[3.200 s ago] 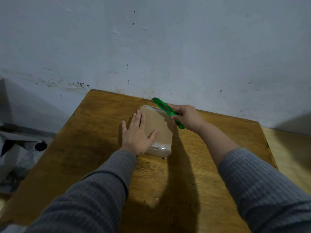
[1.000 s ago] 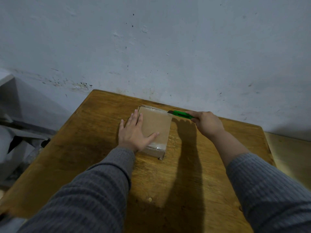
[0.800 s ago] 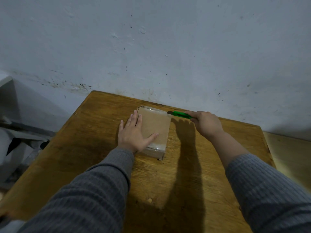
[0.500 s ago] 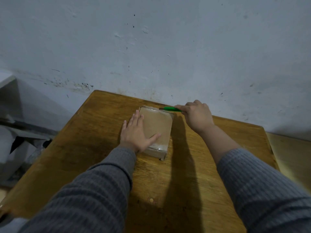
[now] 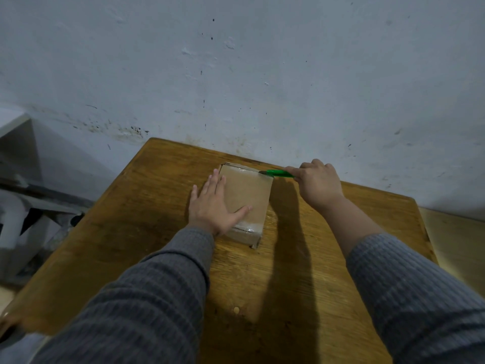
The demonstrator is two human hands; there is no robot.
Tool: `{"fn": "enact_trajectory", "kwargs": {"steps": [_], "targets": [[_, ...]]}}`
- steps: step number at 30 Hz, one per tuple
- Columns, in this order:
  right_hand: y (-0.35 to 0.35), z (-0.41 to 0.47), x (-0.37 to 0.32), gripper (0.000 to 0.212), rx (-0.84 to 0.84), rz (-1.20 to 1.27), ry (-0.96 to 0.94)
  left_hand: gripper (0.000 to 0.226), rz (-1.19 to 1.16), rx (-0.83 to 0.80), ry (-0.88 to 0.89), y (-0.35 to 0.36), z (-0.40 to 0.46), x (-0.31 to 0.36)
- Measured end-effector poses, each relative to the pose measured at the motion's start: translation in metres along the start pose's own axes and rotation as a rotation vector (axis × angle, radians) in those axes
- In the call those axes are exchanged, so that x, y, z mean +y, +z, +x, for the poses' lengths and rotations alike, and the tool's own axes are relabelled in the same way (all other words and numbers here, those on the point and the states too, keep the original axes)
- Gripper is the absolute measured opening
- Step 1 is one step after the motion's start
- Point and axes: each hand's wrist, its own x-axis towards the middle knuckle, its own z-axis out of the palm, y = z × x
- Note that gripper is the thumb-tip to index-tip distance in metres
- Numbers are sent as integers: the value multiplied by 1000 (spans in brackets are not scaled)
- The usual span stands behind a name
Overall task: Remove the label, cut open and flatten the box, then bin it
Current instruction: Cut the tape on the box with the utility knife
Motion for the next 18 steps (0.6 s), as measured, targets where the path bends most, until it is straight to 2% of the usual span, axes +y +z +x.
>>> {"fn": "enact_trajectory", "kwargs": {"steps": [14, 18], "targets": [[4, -21, 17, 45, -19, 93, 80, 111, -1, -9, 6, -1, 0, -1], [3, -26, 23, 42, 24, 165, 118, 112, 2, -7, 17, 1, 0, -2]]}}
